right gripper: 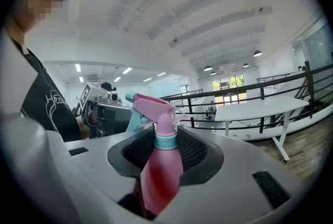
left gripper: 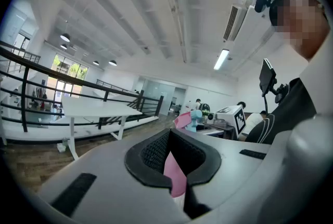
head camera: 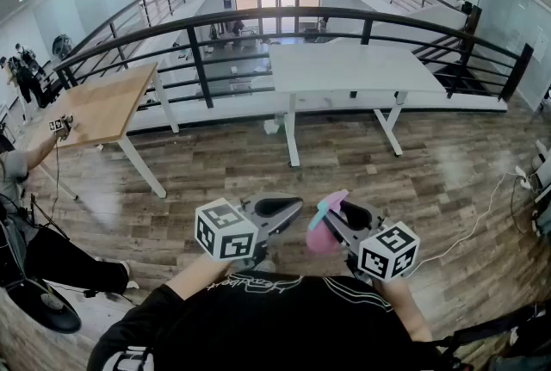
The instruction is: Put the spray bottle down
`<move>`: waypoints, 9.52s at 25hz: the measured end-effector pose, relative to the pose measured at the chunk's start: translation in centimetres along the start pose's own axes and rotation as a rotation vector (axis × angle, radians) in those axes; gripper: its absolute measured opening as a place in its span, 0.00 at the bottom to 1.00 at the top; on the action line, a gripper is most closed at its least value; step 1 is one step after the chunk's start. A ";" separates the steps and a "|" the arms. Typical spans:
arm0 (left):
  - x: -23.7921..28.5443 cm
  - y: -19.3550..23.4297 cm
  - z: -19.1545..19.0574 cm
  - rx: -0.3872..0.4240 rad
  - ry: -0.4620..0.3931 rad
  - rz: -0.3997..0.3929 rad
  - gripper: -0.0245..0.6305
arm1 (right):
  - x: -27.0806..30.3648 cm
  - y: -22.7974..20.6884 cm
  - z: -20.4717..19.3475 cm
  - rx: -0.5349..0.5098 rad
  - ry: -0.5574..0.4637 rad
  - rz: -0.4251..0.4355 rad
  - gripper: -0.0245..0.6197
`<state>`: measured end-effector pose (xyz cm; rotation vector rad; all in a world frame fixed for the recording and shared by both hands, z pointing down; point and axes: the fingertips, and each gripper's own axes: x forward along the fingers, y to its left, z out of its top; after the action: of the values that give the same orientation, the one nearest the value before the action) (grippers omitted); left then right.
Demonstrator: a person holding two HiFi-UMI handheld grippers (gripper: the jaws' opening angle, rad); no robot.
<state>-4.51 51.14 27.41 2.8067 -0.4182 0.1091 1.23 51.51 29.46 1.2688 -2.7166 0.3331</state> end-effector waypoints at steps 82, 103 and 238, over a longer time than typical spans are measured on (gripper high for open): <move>17.6 58.5 10.7 -0.134 0.026 0.021 0.05 | 45.1 -39.9 7.9 -0.004 0.091 -0.057 0.25; 22.3 64.9 12.6 -0.138 0.026 0.061 0.05 | 49.8 -47.2 9.6 -0.007 0.074 -0.001 0.25; 37.3 81.9 17.7 -0.229 0.051 0.085 0.05 | 61.9 -68.0 14.5 -0.054 0.037 0.036 0.25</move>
<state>7.41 -39.16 38.14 2.5563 -0.5046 0.1421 13.58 -40.28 38.03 1.1893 -2.7005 0.2819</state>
